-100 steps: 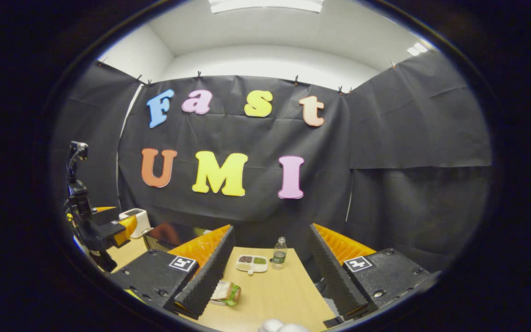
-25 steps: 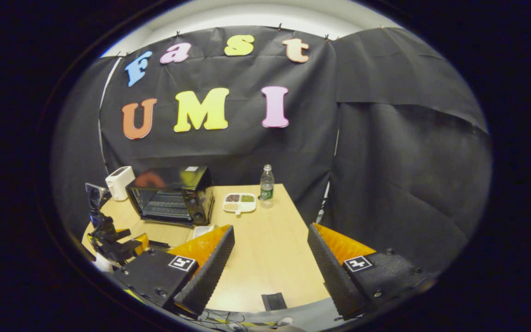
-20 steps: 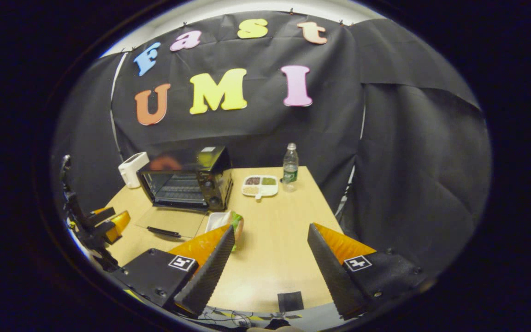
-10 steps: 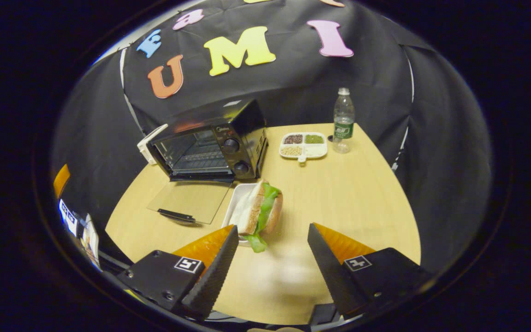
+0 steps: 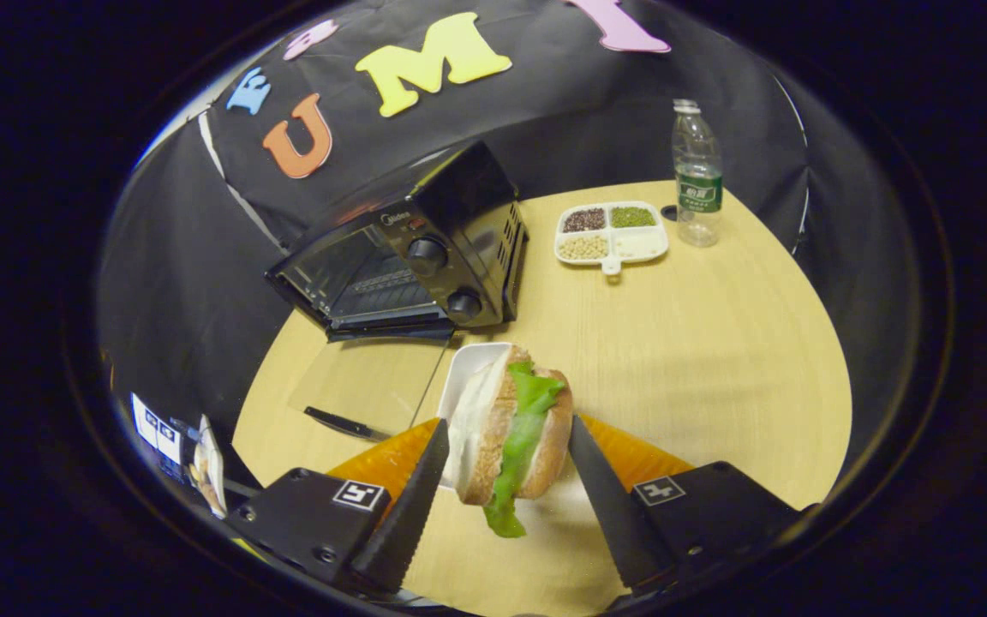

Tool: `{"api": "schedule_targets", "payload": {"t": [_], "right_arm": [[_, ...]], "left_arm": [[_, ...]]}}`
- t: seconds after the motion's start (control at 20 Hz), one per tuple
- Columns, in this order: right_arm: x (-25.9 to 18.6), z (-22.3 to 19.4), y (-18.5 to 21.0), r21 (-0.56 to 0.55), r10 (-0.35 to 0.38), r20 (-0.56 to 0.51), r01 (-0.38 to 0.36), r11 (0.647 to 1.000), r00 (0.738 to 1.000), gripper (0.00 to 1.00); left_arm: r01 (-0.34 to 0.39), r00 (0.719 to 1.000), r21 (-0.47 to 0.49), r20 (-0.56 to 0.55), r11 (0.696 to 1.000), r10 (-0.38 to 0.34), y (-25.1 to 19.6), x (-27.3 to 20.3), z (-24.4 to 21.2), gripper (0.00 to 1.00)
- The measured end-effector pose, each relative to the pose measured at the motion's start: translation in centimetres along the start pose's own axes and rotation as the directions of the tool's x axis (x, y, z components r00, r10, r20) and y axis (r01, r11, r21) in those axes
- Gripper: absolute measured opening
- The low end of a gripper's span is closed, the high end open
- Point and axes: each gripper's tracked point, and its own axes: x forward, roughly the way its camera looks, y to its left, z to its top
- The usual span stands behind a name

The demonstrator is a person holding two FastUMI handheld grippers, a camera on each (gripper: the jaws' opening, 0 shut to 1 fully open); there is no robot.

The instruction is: Open the electric oven with the left hand, put the food in, and close the electric oven.

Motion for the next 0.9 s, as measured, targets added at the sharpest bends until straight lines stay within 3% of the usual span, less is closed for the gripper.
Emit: {"api": "schedule_targets", "payload": {"t": [0.15,0.2,0.25,0.35,0.4,0.45,0.5,0.55,0.6,0.65,0.7,0.9], "right_arm": [[0.4,0.0,-0.1,0.029,0.019,-0.018,-0.018,0.999,1.000,0.75],[0.5,0.1,0.2,0.043,0.037,-0.026,-0.035,0.998,0.999,0.59],[0.5,0.2,0.3,0.061,0.042,-0.021,-0.041,0.997,0.999,0.62],[0.5,0.4,0.9,0.078,0.064,-0.027,-0.062,0.995,0.998,0.39],[0.5,0.6,1.3,0.072,0.075,-0.026,-0.073,0.995,0.997,0.43],[0.2,0.8,1.7,0.061,0.081,-0.029,-0.079,0.995,0.996,0.34],[-0.3,1.1,2.1,0.057,0.089,-0.022,-0.088,0.994,0.996,0.33],[-0.8,1.7,2.6,0.064,0.092,-0.003,-0.092,0.994,0.996,0.41],[-1.4,2.3,3.0,0.067,0.088,0.023,-0.089,0.994,0.996,0.41],[-2.2,2.9,3.4,0.071,0.076,0.052,-0.079,0.994,0.996,0.33],[-3.1,3.3,3.8,0.077,0.061,0.081,-0.067,0.995,0.995,0.41],[-5.7,4.3,6.9,0.151,0.021,0.204,-0.053,0.987,0.979,0.41]], "left_arm": [[-0.013,1.000,-0.004,-0.007,1.000,0.013,0.1,0.1,0.0,0.96],[-0.027,1.000,-0.002,-0.008,1.000,0.027,0.4,0.1,0.0,0.96],[-0.046,0.999,-0.001,0.002,0.999,0.046,0.8,-0.1,0.3,0.96],[-0.087,0.996,-0.001,-0.012,0.996,0.087,1.3,-0.1,0.0,0.95],[-0.102,0.995,0.002,-0.012,0.995,0.102,1.4,-0.2,0.0,0.96],[-0.113,0.994,0.006,-0.008,0.994,0.113,1.6,-0.3,0.0,0.96],[-0.112,0.994,0.010,0.003,0.994,0.112,1.5,-0.3,-0.1,0.96],[-0.103,0.995,0.019,-0.001,0.994,0.103,1.3,-0.2,-0.2,0.96],[-0.084,0.996,0.030,0.000,0.996,0.084,1.0,-0.2,-0.5,0.96],[-0.059,0.998,0.038,0.009,0.998,0.058,0.8,-0.2,-0.5,0.96],[-0.032,0.999,0.039,0.008,0.999,0.032,0.6,-0.1,-0.6,0.96],[0.065,0.998,0.053,0.005,0.996,-0.066,1.4,-0.4,-1.6,0.96]]}}
